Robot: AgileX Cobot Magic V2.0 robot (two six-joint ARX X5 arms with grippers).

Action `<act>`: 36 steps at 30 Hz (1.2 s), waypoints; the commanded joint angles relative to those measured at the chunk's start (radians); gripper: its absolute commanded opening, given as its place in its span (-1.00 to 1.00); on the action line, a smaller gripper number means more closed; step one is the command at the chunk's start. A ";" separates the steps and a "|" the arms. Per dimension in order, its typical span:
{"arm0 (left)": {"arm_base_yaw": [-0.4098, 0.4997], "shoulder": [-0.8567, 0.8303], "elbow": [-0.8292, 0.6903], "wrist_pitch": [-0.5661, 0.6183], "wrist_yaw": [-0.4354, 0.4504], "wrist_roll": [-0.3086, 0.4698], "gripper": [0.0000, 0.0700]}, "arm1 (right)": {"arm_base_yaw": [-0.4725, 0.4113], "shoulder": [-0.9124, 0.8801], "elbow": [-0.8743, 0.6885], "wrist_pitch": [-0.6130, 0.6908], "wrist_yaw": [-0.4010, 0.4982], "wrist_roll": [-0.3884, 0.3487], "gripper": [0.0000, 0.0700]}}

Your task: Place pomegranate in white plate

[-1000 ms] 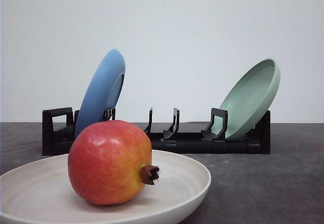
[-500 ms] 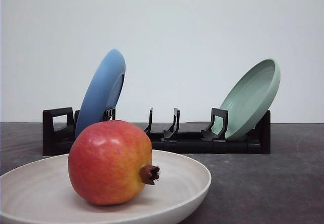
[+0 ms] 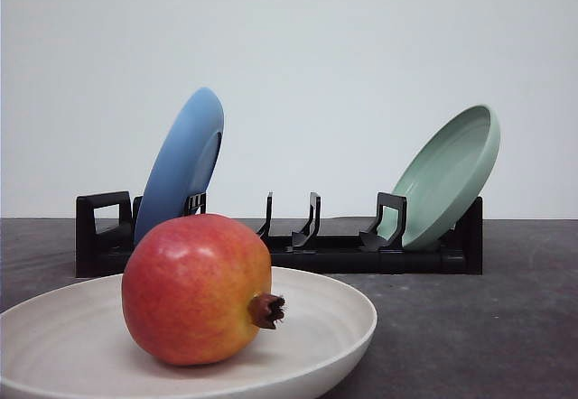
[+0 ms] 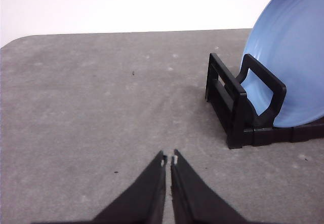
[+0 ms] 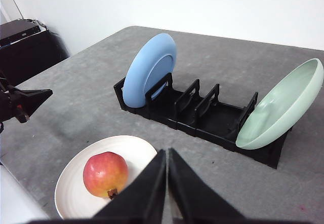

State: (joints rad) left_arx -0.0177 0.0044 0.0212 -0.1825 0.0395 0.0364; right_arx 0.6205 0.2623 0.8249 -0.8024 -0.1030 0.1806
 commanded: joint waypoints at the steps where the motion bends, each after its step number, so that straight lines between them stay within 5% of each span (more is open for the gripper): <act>1: 0.000 -0.002 -0.010 -0.004 0.005 -0.003 -1.00 | -0.005 0.002 0.011 0.015 0.005 -0.006 -1.00; 6: 0.000 -0.002 -0.010 -0.005 0.005 -0.003 -1.00 | -0.170 -0.023 -0.057 0.115 -0.037 -0.069 -1.00; 12: 0.000 -0.002 -0.010 -0.005 0.005 -0.003 -1.00 | -0.418 -0.091 -0.377 0.536 -0.024 -0.242 -1.00; 21: 0.000 -0.002 -0.010 -0.004 0.005 -0.003 -1.00 | -0.560 -0.142 -0.792 0.900 0.098 -0.290 -1.00; 36: 0.000 -0.001 -0.009 -0.005 0.005 -0.003 -1.00 | -0.610 -0.259 -0.813 0.627 0.164 -0.285 -1.00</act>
State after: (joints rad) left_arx -0.0177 0.0044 0.0212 -0.1822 0.0402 0.0364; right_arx 0.0120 0.0043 0.0151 -0.1676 0.0571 -0.1017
